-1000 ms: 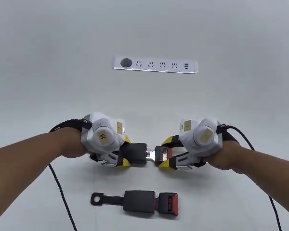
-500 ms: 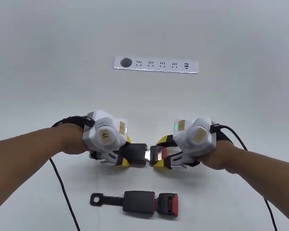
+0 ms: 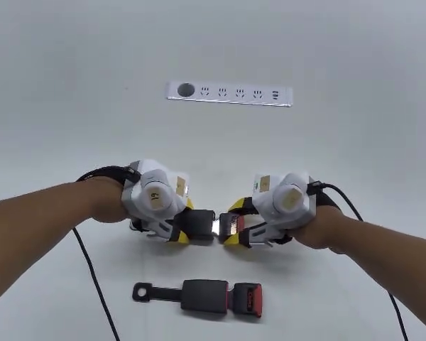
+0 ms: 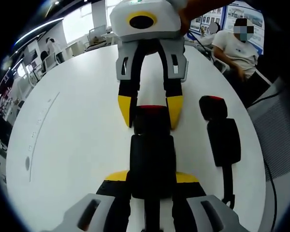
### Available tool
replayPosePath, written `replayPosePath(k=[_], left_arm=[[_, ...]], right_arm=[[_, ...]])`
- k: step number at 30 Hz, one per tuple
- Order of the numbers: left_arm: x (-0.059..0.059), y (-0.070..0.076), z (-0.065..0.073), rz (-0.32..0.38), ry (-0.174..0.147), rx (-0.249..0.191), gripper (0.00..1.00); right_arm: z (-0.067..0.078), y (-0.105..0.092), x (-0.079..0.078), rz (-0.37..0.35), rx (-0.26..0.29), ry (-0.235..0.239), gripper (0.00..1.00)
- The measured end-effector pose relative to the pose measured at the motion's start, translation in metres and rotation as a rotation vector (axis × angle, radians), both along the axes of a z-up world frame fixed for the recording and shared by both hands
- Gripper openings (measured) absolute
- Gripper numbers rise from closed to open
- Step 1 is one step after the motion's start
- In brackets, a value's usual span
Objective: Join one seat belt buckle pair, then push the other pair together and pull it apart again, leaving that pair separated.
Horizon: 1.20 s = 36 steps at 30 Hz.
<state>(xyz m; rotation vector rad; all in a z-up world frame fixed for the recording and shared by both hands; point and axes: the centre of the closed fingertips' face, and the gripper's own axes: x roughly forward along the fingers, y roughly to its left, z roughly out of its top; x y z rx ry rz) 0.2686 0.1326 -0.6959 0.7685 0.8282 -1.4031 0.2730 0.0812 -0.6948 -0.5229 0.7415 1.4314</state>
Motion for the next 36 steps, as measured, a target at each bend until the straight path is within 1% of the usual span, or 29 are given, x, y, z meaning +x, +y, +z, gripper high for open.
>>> replayPosePath(k=[22,36], left_arm=[[0.0007,-0.0006,-0.0002,-0.006,-0.003,0.0,0.33],[-0.001,-0.0005,-0.001,-0.016,-0.007,0.021,0.34]], right_arm=[[0.0028,0.0009,-0.0014,0.004,-0.002,-0.009,0.33],[0.0015,0.0006,-0.0027,0.005,0.001,-0.012,0.33]])
